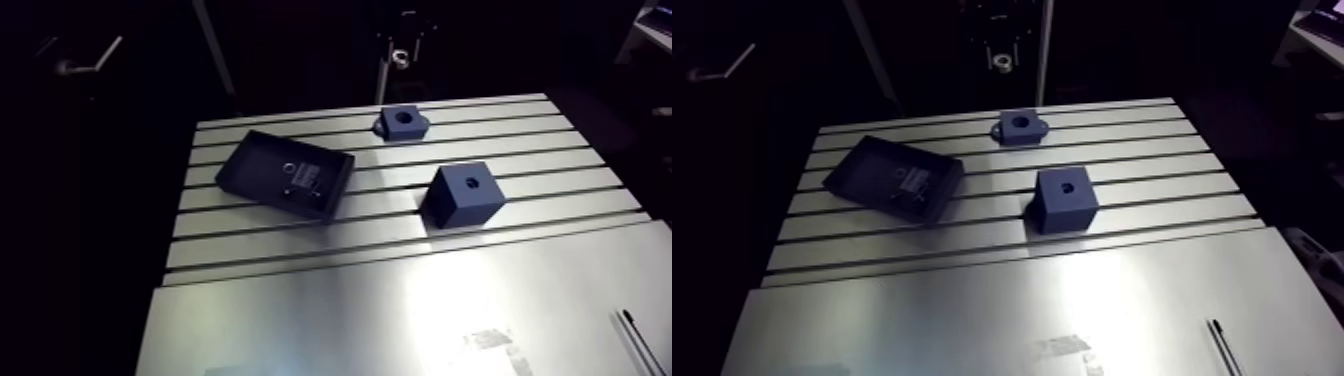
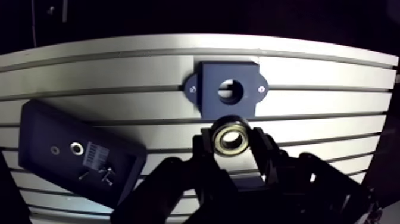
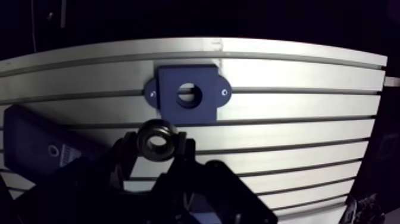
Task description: Pick up the bearing and press it into the housing until flush.
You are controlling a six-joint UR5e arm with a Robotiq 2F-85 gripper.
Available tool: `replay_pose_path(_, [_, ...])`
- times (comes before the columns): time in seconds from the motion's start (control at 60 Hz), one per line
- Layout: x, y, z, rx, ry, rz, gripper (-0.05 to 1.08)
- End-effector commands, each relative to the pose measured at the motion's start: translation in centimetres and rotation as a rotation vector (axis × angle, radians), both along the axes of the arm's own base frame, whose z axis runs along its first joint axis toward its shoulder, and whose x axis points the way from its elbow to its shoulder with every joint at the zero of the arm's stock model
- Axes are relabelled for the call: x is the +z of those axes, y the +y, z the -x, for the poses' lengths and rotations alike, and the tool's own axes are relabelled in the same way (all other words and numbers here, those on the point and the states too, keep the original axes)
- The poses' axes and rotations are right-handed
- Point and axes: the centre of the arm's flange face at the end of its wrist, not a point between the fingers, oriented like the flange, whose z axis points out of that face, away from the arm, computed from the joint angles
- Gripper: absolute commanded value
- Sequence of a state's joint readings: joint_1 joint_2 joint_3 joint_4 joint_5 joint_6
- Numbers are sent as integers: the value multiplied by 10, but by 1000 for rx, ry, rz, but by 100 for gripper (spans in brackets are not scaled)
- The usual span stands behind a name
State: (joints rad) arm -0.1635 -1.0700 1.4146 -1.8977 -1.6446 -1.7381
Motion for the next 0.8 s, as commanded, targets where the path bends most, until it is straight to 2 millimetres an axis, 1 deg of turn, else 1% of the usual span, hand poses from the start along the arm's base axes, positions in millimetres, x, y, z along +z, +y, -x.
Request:
replay_pose_path(0.017, [-28,42,15,-47,-8,-7,62])
replay_pose_path(0.117, [-30,43,16,-47,-9,-6,62])
replay_pose_path(0.167, [-38,46,17,-53,-21,-4,62])
replay_pose_path(0.233, [-40,46,18,-53,-23,-4,62])
replay_pose_path(0.383, [-37,45,20,-51,-16,-5,62])
replay_pose_path(0.55, [-38,41,20,-48,-20,-5,62])
replay_pose_path(0.7, [-53,39,18,-53,-41,1,62])
replay_pose_path(0.8, [-58,39,18,-56,-49,2,62])
